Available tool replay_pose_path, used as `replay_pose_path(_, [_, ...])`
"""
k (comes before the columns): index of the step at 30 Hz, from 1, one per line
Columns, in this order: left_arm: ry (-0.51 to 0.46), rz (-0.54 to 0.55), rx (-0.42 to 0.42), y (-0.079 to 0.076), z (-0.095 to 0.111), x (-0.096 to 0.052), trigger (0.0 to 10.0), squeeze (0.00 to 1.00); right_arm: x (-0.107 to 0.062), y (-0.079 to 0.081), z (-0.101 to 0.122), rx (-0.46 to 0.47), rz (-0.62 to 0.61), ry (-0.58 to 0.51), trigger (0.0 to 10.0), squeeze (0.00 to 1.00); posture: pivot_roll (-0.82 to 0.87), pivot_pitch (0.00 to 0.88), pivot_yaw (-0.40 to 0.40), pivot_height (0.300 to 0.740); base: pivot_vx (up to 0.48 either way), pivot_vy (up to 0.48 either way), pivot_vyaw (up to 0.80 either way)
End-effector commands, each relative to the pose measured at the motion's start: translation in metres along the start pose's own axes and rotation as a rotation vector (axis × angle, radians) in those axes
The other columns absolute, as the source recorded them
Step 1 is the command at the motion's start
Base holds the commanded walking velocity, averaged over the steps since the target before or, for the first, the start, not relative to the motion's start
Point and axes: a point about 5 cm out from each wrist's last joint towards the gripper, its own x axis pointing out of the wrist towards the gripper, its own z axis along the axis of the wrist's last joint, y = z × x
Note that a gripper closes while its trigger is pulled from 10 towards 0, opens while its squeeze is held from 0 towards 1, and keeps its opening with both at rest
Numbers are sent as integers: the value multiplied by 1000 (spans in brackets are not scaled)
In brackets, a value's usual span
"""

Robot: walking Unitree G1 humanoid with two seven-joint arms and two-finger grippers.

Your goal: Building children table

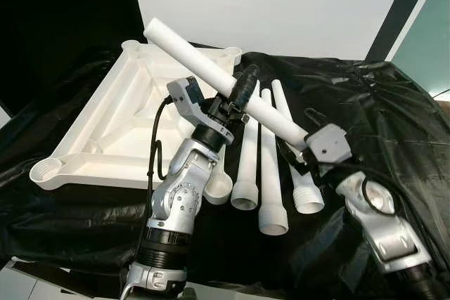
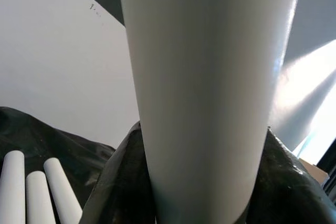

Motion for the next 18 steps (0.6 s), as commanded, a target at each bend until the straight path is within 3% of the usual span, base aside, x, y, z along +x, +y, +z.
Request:
replay_pose_path(1, [-22,-117,13,-11,4,3,0,0,3,1,-11,86,60,68,3843,0,196,0,-36,740,0,0,0])
replay_pose_path(2, [-26,-119,14,-12,5,3,0,0,5,2,-12,113,78,79,0,0,198,0,-37,740,0,0,0])
replay_pose_path(10, [-46,-105,32,-12,10,3,0,0,12,4,-12,178,126,105,0,0,214,0,-45,740,0,0,0])
replay_pose_path(11, [-46,-96,37,-11,10,3,3451,0,12,4,-11,180,122,102,0,0,215,0,-45,740,0,0,0])
replay_pose_path(13, [-45,-90,39,-11,10,2,3451,0,12,3,-11,182,119,100,0,0,215,0,-45,740,0,0,0])
replay_pose_path(14, [-48,-84,40,-10,10,2,10000,1000,12,0,-10,172,102,96,0,0,211,0,-41,740,0,0,0])
replay_pose_path(18, [-57,-79,42,-11,12,2,10000,1000,12,-4,-4,87,73,73,0,0,207,0,-38,740,0,0,0])
